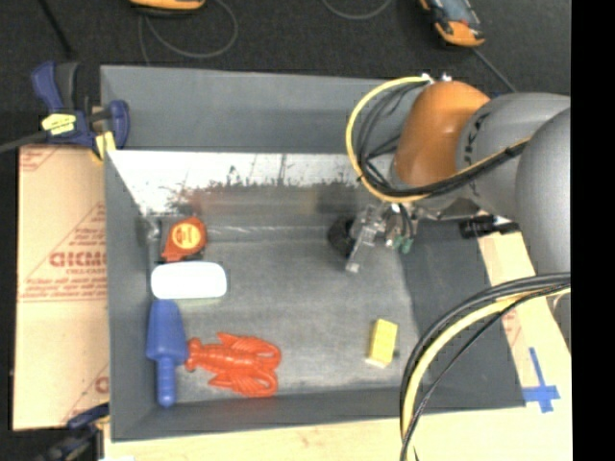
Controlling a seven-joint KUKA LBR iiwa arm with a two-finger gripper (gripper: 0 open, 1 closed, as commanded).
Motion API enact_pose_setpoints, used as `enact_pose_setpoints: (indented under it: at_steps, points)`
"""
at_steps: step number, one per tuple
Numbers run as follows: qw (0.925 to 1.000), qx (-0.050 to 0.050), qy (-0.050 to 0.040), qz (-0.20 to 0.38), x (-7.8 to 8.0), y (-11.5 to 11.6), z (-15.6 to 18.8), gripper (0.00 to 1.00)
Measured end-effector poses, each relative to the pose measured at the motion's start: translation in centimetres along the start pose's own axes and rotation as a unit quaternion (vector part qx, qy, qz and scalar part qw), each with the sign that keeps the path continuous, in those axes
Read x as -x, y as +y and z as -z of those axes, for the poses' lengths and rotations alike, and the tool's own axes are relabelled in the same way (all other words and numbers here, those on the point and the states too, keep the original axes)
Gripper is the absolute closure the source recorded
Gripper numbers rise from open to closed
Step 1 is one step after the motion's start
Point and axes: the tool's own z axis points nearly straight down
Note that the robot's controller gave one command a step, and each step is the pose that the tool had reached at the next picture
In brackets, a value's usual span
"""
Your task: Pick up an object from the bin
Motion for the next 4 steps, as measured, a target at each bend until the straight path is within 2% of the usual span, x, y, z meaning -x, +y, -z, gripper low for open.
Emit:
enact_pose_setpoints:
  at_steps: [1, 3, 4]
  points:
    - [1.0000, -0.001, 0.0039, 0.000, -0.2, 0.0, 1.9, 1.00]
    - [1.0000, 0.001, -0.0010, 0.001, 0.1, 0.0, 5.6, 1.00]
    - [1.0000, 0.001, -0.0002, 0.001, 0.1, 0.0, 6.6, 1.00]
